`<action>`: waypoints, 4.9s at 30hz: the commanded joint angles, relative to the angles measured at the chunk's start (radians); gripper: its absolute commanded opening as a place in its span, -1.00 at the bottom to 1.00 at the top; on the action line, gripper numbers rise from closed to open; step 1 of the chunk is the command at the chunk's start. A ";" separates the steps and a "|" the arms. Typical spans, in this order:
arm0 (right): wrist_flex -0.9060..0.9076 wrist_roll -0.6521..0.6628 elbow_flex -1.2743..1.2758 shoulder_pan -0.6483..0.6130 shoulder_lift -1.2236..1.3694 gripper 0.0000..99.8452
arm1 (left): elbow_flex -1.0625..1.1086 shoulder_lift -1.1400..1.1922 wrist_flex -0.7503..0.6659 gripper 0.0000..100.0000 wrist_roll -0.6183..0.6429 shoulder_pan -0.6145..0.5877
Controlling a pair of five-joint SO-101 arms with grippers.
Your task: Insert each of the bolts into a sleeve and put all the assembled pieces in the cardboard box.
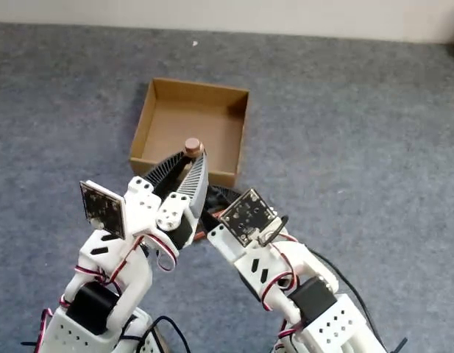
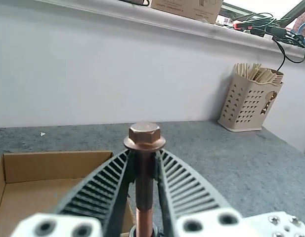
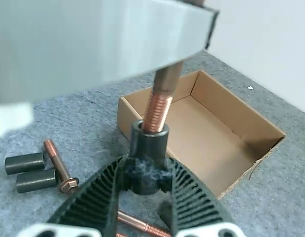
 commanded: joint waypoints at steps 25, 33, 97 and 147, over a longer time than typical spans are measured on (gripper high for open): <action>-0.044 -0.097 -0.015 0.128 -0.021 -0.99 | -0.016 -0.012 0.143 -0.69 -0.123 0.056; -0.044 -0.097 -0.008 0.130 -0.021 -0.99 | -0.027 -0.012 0.189 -0.60 -0.135 0.048; 0.331 -0.098 -1.107 0.217 1.216 -0.67 | 0.222 -0.012 0.322 -0.99 -0.362 -0.644; 0.745 0.261 -1.392 0.193 1.850 -0.67 | 0.226 -0.012 0.322 -0.99 -0.364 -0.645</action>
